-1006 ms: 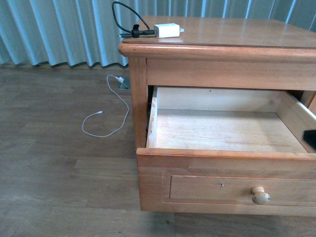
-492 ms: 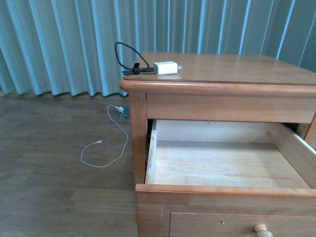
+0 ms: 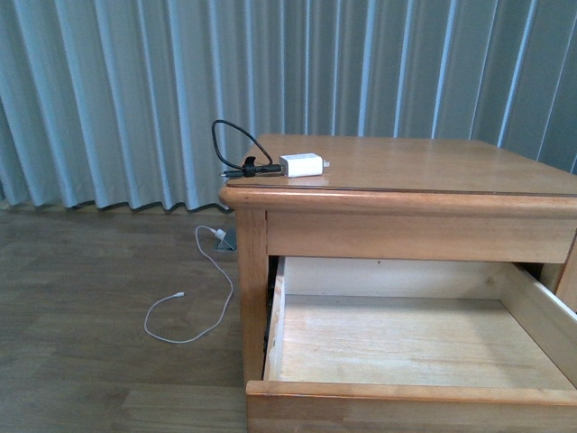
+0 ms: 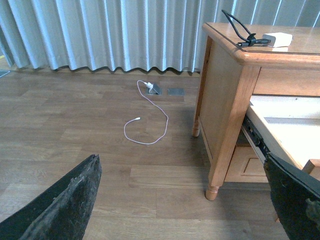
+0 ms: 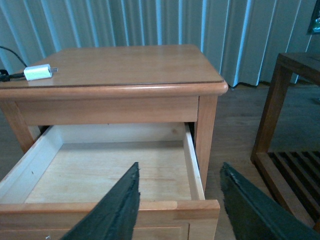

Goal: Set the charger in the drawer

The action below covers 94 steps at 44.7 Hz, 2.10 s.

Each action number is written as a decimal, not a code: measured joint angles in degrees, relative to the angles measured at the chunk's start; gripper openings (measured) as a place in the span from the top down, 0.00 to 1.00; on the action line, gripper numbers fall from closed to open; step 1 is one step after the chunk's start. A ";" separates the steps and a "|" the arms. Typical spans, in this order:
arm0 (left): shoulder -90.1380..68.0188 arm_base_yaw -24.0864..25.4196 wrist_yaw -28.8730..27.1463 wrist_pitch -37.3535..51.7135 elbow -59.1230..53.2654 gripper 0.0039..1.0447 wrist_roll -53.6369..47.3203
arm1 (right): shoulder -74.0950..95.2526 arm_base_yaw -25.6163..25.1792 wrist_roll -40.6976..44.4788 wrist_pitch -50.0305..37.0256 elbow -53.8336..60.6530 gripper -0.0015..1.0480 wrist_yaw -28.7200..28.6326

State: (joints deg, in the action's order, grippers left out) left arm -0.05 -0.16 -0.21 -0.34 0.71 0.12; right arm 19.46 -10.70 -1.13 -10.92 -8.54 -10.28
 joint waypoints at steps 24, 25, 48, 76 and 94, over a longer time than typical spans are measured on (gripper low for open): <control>0.00 0.00 0.04 0.00 0.00 0.06 0.00 | -8.50 10.47 1.09 2.93 5.49 0.97 10.25; 0.00 0.00 0.02 0.00 0.00 0.06 0.00 | -8.61 10.47 1.07 2.97 5.55 0.94 10.23; 0.00 0.00 0.04 0.00 0.00 0.06 0.00 | -8.76 10.47 1.01 2.99 5.62 0.08 10.23; -62.84 -19.45 -27.15 29.73 26.64 0.06 -1.95 | -8.79 10.49 1.05 3.02 5.64 0.08 10.25; -96.87 -25.59 -21.46 29.97 62.51 0.06 -5.75 | -8.79 10.49 1.05 3.02 5.64 0.08 10.25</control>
State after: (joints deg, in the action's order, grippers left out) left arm -96.92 -25.76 -21.67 29.63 63.22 -5.63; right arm 10.68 -0.21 -0.08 -7.90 -2.90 -0.03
